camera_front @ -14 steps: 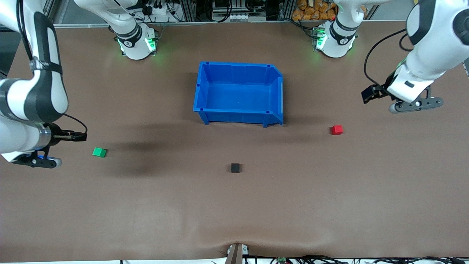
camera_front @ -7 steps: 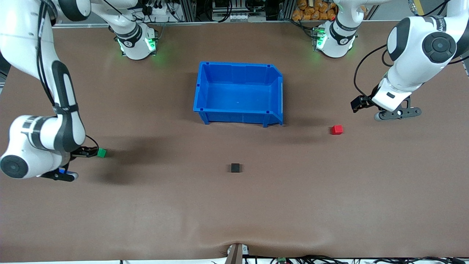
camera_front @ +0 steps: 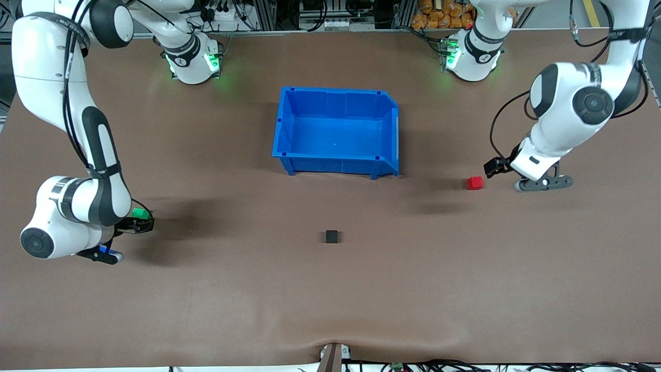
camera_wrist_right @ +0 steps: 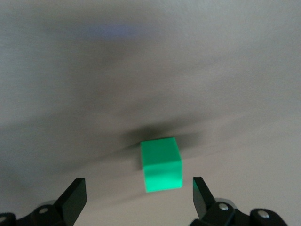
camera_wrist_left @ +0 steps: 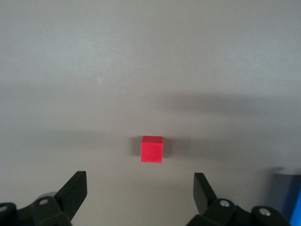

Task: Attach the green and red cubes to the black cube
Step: 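Move the right gripper to the green cube while the left gripper approaches the red cube, then grasp the green cube with the right gripper while the left gripper grasps the red cube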

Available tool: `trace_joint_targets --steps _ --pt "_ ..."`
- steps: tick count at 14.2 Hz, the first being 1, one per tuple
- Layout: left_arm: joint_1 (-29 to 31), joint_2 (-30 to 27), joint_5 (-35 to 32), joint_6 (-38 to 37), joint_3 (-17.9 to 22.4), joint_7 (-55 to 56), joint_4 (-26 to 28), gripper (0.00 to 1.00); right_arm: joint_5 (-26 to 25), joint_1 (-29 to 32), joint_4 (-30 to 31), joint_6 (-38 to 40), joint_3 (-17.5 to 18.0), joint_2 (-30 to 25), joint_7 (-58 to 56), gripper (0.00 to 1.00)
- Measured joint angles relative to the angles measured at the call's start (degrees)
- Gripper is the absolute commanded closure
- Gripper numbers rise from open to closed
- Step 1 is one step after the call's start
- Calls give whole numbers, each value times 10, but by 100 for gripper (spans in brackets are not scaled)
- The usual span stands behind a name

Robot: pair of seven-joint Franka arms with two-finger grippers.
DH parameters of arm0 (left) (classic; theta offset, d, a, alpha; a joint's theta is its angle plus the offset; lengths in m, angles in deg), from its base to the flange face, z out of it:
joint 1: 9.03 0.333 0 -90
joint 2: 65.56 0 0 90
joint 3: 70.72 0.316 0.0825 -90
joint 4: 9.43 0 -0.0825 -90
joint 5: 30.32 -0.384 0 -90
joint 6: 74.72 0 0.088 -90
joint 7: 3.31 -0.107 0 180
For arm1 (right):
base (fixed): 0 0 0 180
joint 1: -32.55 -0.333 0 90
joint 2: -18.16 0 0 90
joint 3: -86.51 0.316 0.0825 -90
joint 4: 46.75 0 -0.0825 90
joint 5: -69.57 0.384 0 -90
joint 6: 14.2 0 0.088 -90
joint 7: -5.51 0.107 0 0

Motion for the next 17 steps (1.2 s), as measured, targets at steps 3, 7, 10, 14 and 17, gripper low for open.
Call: trace_joint_targets --steps 3,7,10,14,17 --pt "7 32 0 23 0 4 0 0 0 10 -1 0 0 17 -10 50" --pt "9 75 -3 43 1 30 1 0 0 10 -8 0 0 18 -12 73" --pt "7 86 -7 59 -1 84 15 0 0 10 -11 2 1 18 -12 93" --pt "3 88 -53 85 -2 116 48 0 9 10 -12 5 1 18 -10 100" --pt "4 88 -56 99 -1 119 57 0 85 7 -51 68 2 18 59 100"
